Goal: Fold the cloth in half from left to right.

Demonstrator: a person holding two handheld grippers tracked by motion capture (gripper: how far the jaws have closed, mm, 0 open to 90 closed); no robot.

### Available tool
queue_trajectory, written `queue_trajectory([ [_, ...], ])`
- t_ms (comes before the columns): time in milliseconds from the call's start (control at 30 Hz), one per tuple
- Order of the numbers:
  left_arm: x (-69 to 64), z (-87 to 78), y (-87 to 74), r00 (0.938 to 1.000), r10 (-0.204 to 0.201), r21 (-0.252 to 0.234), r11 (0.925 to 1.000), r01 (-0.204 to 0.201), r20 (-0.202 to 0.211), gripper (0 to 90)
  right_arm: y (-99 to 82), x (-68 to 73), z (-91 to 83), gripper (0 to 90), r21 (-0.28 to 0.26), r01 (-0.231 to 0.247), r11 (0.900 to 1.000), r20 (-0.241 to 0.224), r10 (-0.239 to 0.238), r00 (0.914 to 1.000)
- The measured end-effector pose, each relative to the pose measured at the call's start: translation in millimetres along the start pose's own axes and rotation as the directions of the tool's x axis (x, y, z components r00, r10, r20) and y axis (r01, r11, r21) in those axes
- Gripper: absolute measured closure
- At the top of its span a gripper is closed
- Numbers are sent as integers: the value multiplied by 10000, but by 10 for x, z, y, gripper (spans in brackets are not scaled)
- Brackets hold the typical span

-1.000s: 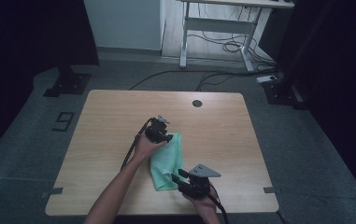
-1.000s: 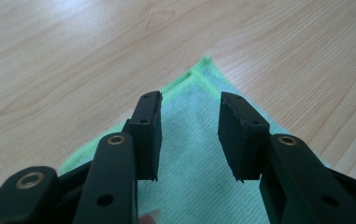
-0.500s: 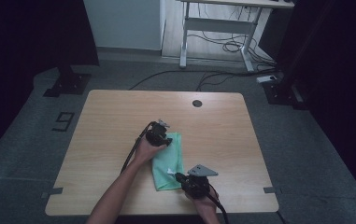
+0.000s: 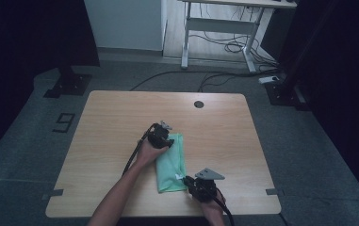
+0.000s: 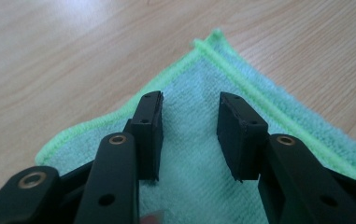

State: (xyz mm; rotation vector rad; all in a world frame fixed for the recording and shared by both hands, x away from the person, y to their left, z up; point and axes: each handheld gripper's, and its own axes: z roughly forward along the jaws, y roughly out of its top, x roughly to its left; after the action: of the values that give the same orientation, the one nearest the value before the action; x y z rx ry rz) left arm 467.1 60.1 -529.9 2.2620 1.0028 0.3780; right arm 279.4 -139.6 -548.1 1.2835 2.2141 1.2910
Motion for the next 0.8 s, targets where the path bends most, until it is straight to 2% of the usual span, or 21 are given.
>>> queue_trajectory([
  [167,-76,-17,78,9998,193,-327,9993,-189,109,620,-19,6,3,779,15,67,10000,-40,-67,10000],
  [233,-91,4,117,9997,154,-204,9997,-150,204,624,-10,21,-10,776,-7,98,10000,-154,-98,9998],
  [400,-99,109,217,9996,-267,221,9994,265,86,624,-7,34,-6,799,22,113,9999,-284,-112,9995],
  [500,-114,161,228,9992,-323,290,9991,317,215,633,-5,34,-11,804,2,208,9998,-275,-208,9994],
  [600,-135,188,234,9986,-477,180,9987,473,227,645,-2,31,-3,807,17,248,9997,-278,-248,9993],
  [700,-138,178,253,9968,-664,60,9978,662,439,633,0,37,-1,807,32,329,9995,-286,-328,9991],
  [800,-166,205,266,9986,-519,238,9984,517,91,639,3,40,-4,807,6,358,9994,-296,-358,9989],
])
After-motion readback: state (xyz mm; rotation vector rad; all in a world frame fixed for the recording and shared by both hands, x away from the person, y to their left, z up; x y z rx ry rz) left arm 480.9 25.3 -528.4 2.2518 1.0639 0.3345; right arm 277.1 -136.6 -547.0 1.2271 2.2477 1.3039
